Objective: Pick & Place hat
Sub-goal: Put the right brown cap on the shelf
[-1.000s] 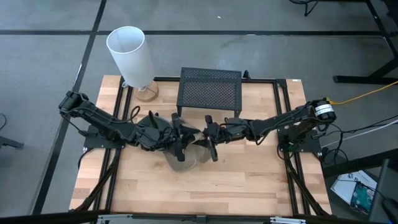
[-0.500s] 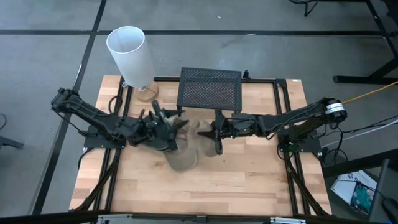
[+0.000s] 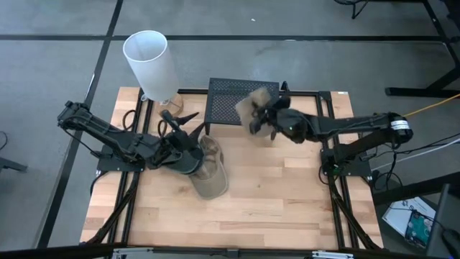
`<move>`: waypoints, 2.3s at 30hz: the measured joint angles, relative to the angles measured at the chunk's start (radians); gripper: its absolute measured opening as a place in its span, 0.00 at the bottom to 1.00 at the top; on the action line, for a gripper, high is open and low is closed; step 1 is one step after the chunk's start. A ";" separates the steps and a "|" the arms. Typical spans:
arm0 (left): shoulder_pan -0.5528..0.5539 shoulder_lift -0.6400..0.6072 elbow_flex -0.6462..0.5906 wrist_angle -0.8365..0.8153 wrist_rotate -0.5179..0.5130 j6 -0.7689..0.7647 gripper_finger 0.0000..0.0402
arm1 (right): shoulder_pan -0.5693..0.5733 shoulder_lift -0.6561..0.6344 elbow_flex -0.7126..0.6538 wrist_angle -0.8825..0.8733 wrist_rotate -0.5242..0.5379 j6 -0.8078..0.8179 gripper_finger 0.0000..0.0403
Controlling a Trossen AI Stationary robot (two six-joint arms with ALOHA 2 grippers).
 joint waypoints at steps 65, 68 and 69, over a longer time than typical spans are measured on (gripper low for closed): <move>0.000 0.001 0.000 -0.019 0.000 -0.059 0.42 | -0.302 0.105 0.060 0.097 -0.152 -0.129 0.88; 0.000 0.002 0.000 -0.019 0.000 -0.059 0.42 | -0.290 0.098 0.101 0.041 -0.172 -0.125 0.88; 0.000 0.002 0.000 -0.019 0.000 -0.065 0.42 | -0.283 0.094 0.119 0.005 -0.182 -0.122 0.88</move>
